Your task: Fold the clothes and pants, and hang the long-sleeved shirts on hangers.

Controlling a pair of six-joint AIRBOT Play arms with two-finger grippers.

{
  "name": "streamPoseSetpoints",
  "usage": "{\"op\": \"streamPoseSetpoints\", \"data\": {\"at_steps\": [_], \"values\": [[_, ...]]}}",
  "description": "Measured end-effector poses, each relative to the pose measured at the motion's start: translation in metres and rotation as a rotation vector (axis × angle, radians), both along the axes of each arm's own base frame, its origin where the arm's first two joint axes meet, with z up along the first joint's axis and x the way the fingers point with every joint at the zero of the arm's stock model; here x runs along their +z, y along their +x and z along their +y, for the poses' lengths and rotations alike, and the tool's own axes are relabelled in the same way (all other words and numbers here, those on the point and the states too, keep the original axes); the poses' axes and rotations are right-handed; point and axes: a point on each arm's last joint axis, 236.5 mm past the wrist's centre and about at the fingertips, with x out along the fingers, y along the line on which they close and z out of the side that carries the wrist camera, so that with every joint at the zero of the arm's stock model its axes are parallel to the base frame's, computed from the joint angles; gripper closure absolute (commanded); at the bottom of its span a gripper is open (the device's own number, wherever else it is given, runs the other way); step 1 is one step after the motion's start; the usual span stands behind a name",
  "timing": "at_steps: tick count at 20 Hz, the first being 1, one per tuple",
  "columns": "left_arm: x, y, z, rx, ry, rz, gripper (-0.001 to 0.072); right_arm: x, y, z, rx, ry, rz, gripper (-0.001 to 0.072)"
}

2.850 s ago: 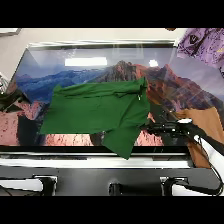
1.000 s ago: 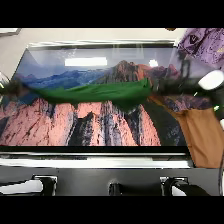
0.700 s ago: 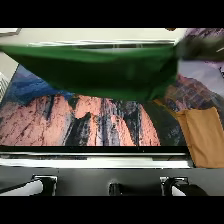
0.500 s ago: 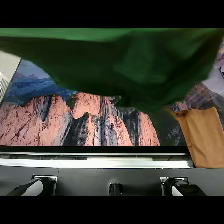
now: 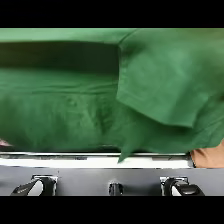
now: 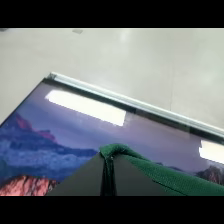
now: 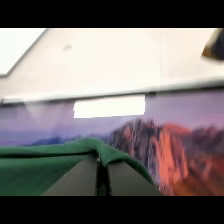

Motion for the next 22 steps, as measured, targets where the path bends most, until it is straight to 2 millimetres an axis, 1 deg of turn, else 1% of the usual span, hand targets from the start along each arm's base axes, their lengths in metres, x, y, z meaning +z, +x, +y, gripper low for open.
{"op": "streamPoseSetpoints", "data": {"at_steps": [1, 2, 4, 6, 7, 8, 11, 13, 15, 16, 17, 18, 19, 20, 22], "values": [[-0.019, 0.014, 0.001, -0.018, -0.019, 0.053, 0.0694, -0.016, 0.02, 0.0, -0.002, 0.011, 0.067, 0.0679], [-0.043, 0.031, 0.001, -0.038, -0.041, 0.118, 0.0694, -0.035, 0.04, 0.001, -0.002, 0.017, 0.142, 0.0678], [-0.096, 0.065, 0.001, -0.079, -0.073, 0.253, 0.0694, -0.082, 0.088, 0.003, 0.0, 0.024, 0.305, 0.0678], [-0.163, 0.105, -0.003, -0.128, -0.109, 0.408, 0.0695, -0.137, 0.138, 0.005, 0.003, 0.022, 0.464, 0.0678], [-0.193, 0.123, -0.005, -0.149, -0.119, 0.47, 0.0694, -0.169, 0.163, 0.006, 0.007, 0.023, 0.549, 0.0678], [-0.225, 0.144, -0.009, -0.173, -0.127, 0.527, 0.0694, -0.201, 0.183, 0.008, 0.013, 0.023, 0.627, 0.0678], [-0.31, 0.198, -0.02, -0.218, -0.147, 0.646, 0.0694, -0.295, 0.238, 0.012, 0.02, 0.036, 0.814, 0.0678], [-0.357, 0.23, -0.023, -0.227, -0.162, 0.692, 0.0694, -0.345, 0.269, 0.014, 0.017, 0.051, 0.867, 0.0678], [-0.385, 0.263, -0.022, -0.227, -0.168, 0.694, 0.0694, -0.381, 0.296, 0.014, 0.006, 0.065, 0.869, 0.0678], [-0.395, 0.275, -0.022, -0.228, -0.169, 0.697, 0.0694, -0.392, 0.308, 0.014, -0.003, 0.071, 0.857, 0.0678], [-0.4, 0.29, -0.021, -0.228, -0.167, 0.683, 0.0694, -0.4, 0.319, 0.013, -0.01, 0.076, 0.834, 0.0678], [-0.403, 0.303, -0.02, -0.23, -0.167, 0.669, 0.0694, -0.405, 0.329, 0.012, -0.018, 0.082, 0.81, 0.0678], [-0.407, 0.312, -0.02, -0.23, -0.166, 0.664, 0.0694, -0.407, 0.337, 0.01, -0.026, 0.082, 0.784, 0.0678], [-0.412, 0.319, -0.019, -0.23, -0.166, 0.664, 0.0693, -0.41, 0.344, 0.009, -0.033, 0.083, 0.767, 0.0678], [-0.422, 0.324, -0.019, -0.234, -0.169, 0.681, 0.0693, -0.413, 0.35, 0.007, -0.042, 0.081, 0.75, 0.0678]]}}
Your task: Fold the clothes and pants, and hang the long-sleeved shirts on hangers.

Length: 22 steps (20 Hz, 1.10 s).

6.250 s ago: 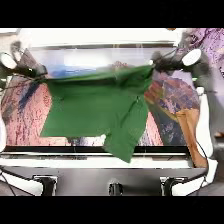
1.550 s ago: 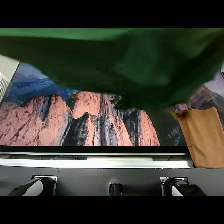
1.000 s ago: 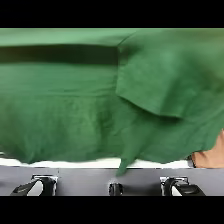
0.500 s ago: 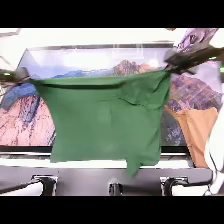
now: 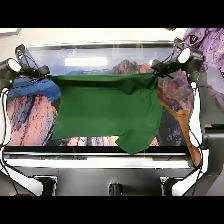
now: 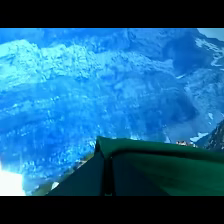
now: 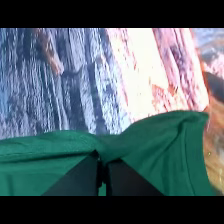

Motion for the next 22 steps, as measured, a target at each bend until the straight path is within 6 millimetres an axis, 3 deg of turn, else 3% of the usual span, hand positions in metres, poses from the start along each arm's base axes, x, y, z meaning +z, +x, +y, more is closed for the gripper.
{"op": "streamPoseSetpoints", "data": {"at_steps": [5, 15, 20, 21, 22], "values": [[-0.037, -0.021, -0.006, -0.033, -0.017, 0.159, 0.0692, -0.019, -0.01, -0.004, 0.012, -0.028, 0.072, 0.0678], [-0.096, -0.107, -0.033, -0.123, -0.083, 0.555, 0.0691, -0.091, -0.075, -0.008, 0.095, -0.074, 0.435, 0.0678], [-0.114, -0.127, -0.043, -0.143, -0.106, 0.642, 0.0688, -0.112, -0.089, -0.009, 0.111, -0.078, 0.525, 0.0677], [-0.117, -0.129, -0.044, -0.144, -0.107, 0.654, 0.0657, -0.115, -0.092, -0.009, 0.113, -0.078, 0.54, 0.066], [-0.12, -0.131, -0.044, -0.146, -0.109, 0.663, 0.0566, -0.119, -0.094, -0.009, 0.115, -0.078, 0.554, 0.0573]]}}
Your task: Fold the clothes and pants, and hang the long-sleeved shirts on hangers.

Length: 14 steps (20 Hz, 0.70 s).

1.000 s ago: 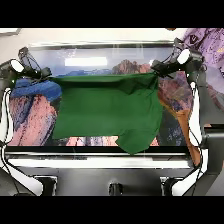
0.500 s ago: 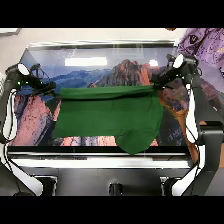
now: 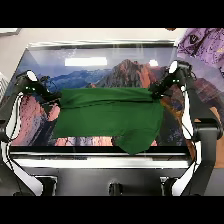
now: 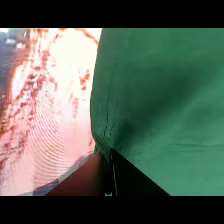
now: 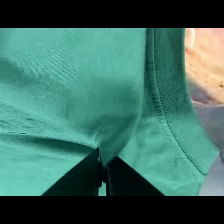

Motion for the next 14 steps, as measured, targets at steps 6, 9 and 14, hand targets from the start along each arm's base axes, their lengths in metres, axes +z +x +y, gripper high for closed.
{"op": "streamPoseSetpoints", "data": {"at_steps": [6, 9, 14], "values": [[0.007, 0.002, 0.002, 0.01, -0.001, -0.008, 0.001, 0.0, -0.005, -0.001, 0.033, 0.0, 0.016, 0.0226], [0.047, 0.013, 0.02, 0.041, 0.01, -0.098, 0.001, 0.034, -0.008, -0.015, 0.085, 0.0, -0.041, 0.0235], [0.104, -0.022, 0.08, 0.183, 0.028, -0.176, 0.0013, 0.079, -0.056, -0.059, 0.039, 0.111, -0.071, 0.0234]]}}
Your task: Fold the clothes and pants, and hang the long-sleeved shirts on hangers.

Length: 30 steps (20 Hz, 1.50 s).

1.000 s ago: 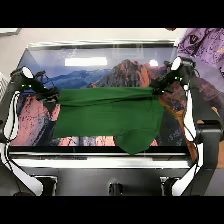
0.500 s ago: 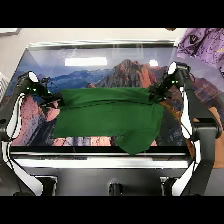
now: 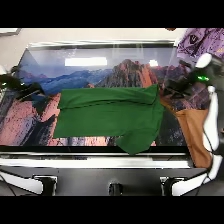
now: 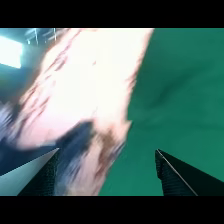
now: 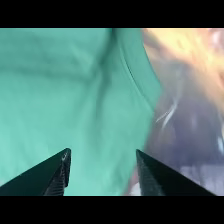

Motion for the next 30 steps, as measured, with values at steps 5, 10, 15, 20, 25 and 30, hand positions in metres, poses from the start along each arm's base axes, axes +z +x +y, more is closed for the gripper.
{"op": "streamPoseSetpoints", "data": {"at_steps": [5, 10, 15, 20, 25, 30], "values": [[-0.01, -0.071, 0.008, 0.199, -0.132, -0.024, 0.0017, -0.031, -0.112, 0.009, -0.115, 0.13, 0.101, 0.0234], [-0.037, -0.114, -0.012, 0.299, -0.224, 0.004, 0.004, -0.073, -0.186, 0.054, -0.191, 0.265, 0.117, 0.0233], [-0.048, -0.127, -0.019, 0.325, -0.25, 0.025, 0.0039, -0.1, -0.211, 0.08, -0.245, 0.354, 0.106, 0.0234], [-0.05, -0.129, -0.022, 0.329, -0.259, 0.032, 0.0037, -0.113, -0.211, 0.088, -0.294, 0.389, 0.067, 0.0228], [-0.051, -0.13, -0.022, 0.33, -0.26, 0.032, 0.0037, -0.125, -0.213, 0.108, -0.278, 0.426, 0.096, 0.0557], [-0.056, -0.142, -0.027, 0.267, -0.271, 0.054, 0.0037, -0.133, -0.209, 0.122, -0.242, 0.4, 0.074, 0.0678]]}}
